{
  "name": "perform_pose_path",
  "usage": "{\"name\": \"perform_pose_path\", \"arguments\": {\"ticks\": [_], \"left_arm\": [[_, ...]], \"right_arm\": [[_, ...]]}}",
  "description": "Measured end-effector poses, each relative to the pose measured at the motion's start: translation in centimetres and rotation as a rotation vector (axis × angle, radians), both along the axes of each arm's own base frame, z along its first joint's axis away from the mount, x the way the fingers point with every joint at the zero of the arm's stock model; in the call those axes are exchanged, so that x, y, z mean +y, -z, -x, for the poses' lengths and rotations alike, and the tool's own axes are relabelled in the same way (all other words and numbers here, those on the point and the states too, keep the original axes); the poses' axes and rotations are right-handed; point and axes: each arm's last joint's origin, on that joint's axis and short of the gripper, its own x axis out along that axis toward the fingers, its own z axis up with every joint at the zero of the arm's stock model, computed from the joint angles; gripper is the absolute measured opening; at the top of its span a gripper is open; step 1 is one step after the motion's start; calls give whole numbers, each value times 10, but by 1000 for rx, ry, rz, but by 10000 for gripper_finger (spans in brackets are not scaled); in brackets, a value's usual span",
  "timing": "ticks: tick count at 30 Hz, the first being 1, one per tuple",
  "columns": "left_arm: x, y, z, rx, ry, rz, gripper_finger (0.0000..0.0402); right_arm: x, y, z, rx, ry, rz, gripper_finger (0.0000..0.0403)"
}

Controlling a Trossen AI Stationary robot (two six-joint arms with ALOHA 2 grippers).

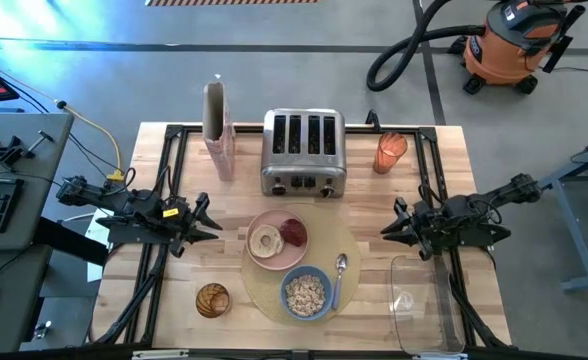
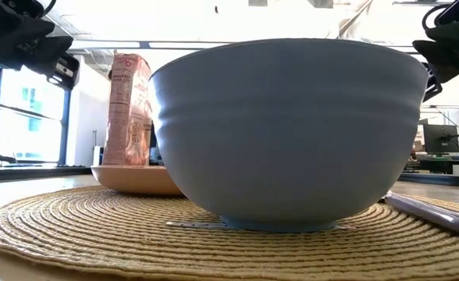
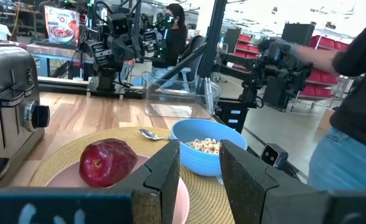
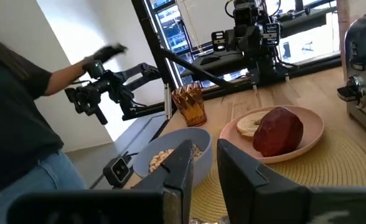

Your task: Arrange a breakfast setting

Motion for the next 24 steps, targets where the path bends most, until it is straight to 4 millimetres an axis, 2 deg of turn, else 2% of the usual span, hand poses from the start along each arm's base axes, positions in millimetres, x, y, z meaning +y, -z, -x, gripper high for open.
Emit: {"name": "perform_pose_path", "arguments": {"ticks": [14,24], "left_arm": [[0,0,0,0,-1,1,104],[9,0,-2,0,-92,0,104]], "right_arm": [[-1,0,0,1,8,-3,60],[-15,-1,-4,-7,161,-6,60]]}}
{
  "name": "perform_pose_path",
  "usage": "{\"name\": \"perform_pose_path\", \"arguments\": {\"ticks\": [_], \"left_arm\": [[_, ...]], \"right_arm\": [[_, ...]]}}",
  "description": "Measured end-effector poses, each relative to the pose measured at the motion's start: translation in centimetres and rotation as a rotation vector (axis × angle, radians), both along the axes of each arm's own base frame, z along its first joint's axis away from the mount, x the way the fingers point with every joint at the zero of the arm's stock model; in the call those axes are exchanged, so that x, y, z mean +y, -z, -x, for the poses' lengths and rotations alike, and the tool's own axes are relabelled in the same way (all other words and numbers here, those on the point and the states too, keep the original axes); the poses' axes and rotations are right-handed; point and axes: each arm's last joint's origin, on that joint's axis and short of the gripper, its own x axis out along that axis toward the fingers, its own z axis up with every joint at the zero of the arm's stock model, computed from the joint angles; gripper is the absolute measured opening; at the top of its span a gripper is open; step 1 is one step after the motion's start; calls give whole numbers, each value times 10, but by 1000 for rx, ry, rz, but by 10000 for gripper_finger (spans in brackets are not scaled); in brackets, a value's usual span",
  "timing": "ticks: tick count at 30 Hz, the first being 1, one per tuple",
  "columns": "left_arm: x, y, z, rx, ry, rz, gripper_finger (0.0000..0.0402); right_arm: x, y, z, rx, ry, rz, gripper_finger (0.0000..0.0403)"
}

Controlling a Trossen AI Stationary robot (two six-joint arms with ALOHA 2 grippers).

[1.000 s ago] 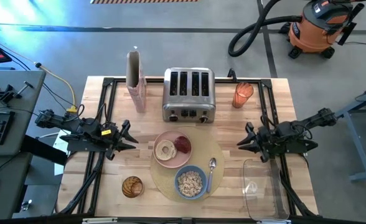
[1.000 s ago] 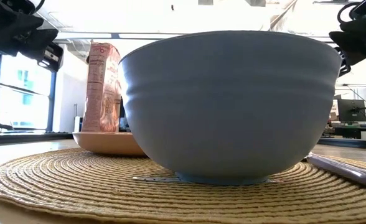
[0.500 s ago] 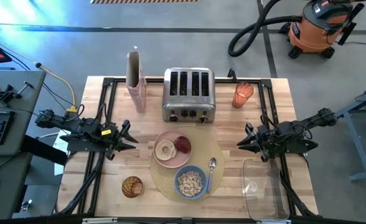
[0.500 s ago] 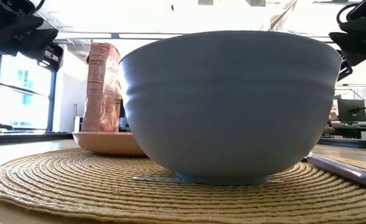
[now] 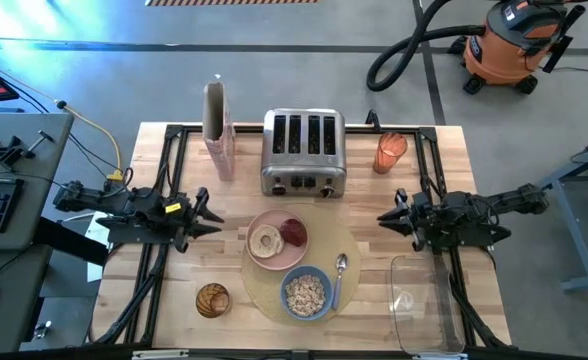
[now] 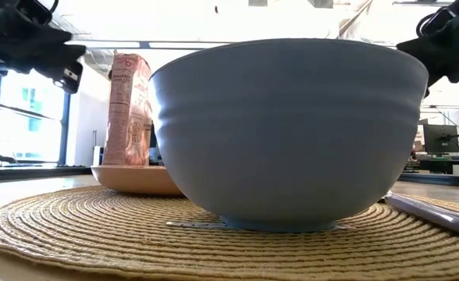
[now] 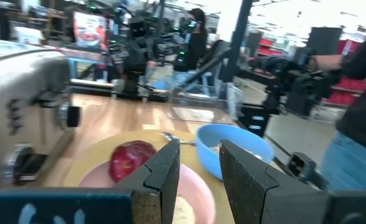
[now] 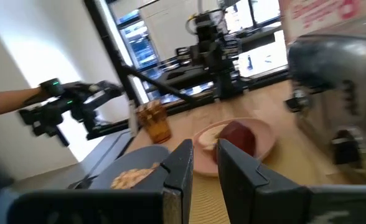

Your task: Arrange a breakfast setting

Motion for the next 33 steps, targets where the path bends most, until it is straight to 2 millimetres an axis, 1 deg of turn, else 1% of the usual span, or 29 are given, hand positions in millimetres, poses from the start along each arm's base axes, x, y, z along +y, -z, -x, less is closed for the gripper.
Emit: {"name": "perform_pose_path", "arguments": {"ticks": [7,15,25,33], "left_arm": [[9,0,-1,0,-95,0,104],[15,0,-2,0,-156,0,104],[20,0,-2,-2,-207,1,104],[20,0,-2,-2,-212,0,104]], "right_arm": [[-10,0,-1,0,106,0,60],[-19,0,-2,-6,199,0,60],[-21,0,-2,-8,222,0,60],[-21,0,-2,-7,222,-1,60]]}}
